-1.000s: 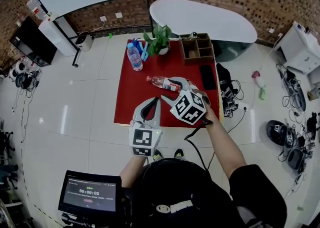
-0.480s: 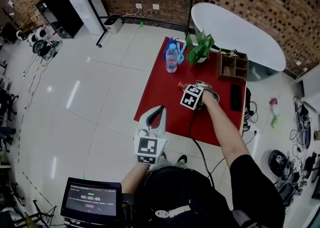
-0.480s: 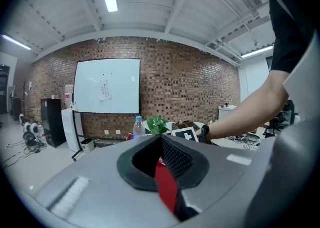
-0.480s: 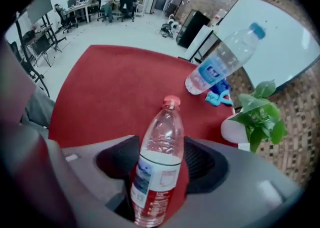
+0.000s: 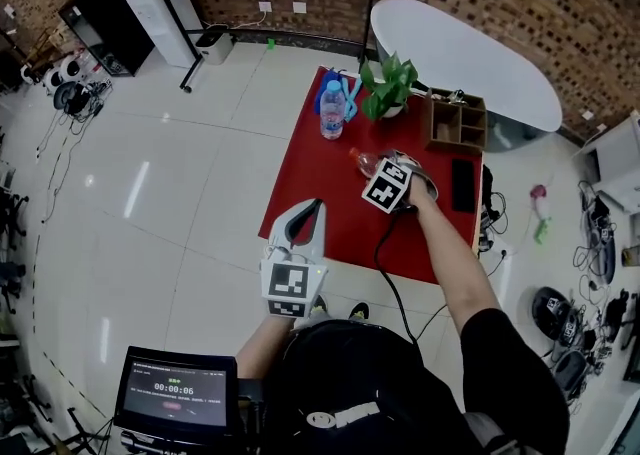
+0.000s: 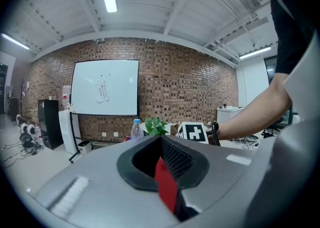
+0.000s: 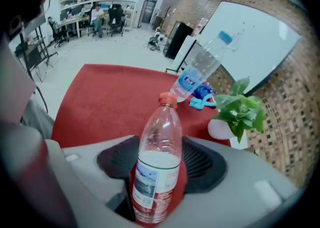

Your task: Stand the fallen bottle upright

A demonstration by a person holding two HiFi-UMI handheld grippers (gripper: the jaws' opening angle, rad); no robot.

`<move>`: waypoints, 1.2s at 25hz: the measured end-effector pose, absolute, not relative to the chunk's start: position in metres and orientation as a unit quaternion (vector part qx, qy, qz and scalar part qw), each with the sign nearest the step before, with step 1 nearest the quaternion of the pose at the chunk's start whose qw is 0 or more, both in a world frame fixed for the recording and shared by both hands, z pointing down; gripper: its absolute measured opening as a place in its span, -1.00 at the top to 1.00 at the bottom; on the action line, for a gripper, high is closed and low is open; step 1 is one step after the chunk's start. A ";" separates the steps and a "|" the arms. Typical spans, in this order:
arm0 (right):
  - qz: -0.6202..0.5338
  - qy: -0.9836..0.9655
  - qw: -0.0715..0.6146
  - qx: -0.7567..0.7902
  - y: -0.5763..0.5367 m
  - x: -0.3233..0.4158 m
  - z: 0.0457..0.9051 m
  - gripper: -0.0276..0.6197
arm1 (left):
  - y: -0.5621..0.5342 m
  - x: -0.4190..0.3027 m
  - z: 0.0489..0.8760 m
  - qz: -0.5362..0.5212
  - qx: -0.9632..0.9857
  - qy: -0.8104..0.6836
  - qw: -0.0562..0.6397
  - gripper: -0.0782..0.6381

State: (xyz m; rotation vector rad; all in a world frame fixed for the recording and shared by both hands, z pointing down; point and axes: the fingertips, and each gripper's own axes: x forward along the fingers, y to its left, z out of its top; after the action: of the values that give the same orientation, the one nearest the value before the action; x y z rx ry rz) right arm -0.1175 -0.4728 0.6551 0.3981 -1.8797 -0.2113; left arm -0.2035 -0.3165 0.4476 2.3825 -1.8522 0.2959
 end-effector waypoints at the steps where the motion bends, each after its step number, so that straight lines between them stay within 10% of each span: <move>1: -0.077 -0.815 0.542 0.187 -0.473 -0.117 0.640 0.09 | -0.317 -0.200 0.447 0.097 0.787 -0.606 0.053 0.78; 11: 0.062 -0.888 0.340 0.303 -0.464 -0.067 0.555 0.10 | -0.326 -0.151 0.428 0.094 0.824 -0.559 0.026 0.78; 30: 0.108 -0.887 0.272 0.358 -0.440 -0.045 0.551 0.10 | -0.296 -0.121 0.426 0.096 0.833 -0.544 0.018 0.78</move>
State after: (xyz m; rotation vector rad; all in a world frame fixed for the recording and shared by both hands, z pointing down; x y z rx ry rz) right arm -0.0452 -0.4402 0.5508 0.9627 -2.3883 0.2912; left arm -0.1208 -0.2957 0.4261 2.5879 -1.6911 0.2987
